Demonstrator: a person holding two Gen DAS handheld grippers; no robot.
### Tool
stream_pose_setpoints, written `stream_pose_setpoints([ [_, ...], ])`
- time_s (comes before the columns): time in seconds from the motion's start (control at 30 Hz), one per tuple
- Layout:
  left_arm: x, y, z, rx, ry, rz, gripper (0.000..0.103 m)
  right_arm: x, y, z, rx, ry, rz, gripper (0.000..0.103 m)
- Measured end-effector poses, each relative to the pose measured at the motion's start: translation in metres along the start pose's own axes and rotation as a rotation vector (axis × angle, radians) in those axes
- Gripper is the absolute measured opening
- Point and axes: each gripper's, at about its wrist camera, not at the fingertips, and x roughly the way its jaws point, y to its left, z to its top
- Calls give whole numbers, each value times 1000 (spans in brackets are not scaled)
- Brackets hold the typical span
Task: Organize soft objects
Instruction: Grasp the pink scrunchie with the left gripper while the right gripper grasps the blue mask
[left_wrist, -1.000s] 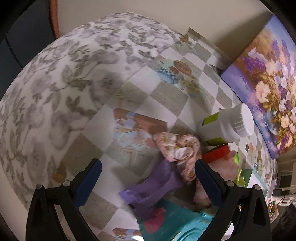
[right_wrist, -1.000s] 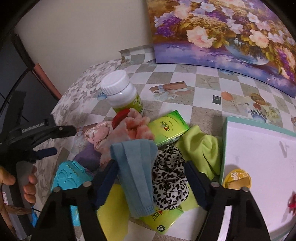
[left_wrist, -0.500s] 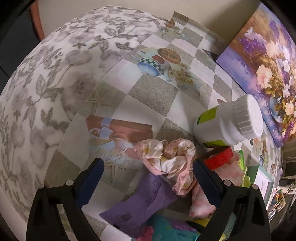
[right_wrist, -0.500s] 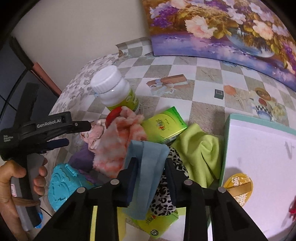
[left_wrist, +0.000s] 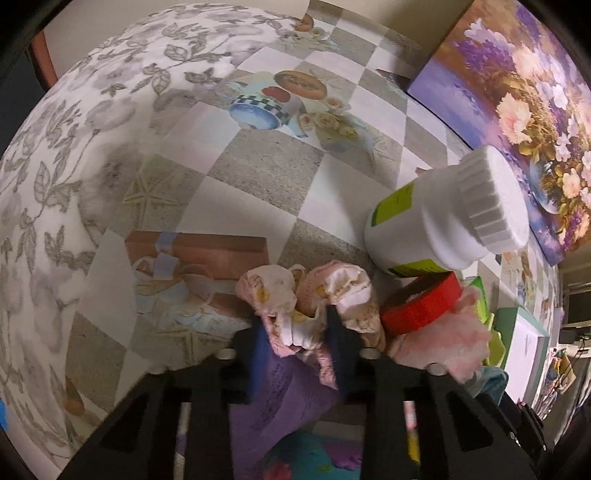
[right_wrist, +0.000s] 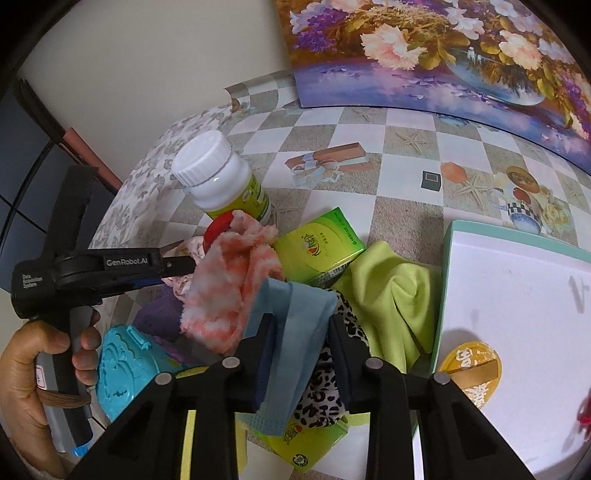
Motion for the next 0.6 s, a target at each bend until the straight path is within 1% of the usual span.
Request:
stream_pose_setpoints([
  [0.03,0,-3,-1,2,-1,-3,20,-1,0,0,1,-1,0,29],
  [0.13,-4,-6,-1,11,-15,4,17,-3,-1,-1,8,-2,13,22],
  [0.3,-24,-1,-9,-2,-51,11,16,-10,-5,-2,30,-10,43,15],
  [0.4,-42,5,-16,-14,-77,9,16,-22,-7,-2,44,-35,60,14],
  [0.6,-78,-1,-34,-21,-147,24,16,-55,-6,-1,44,-105,90,13],
])
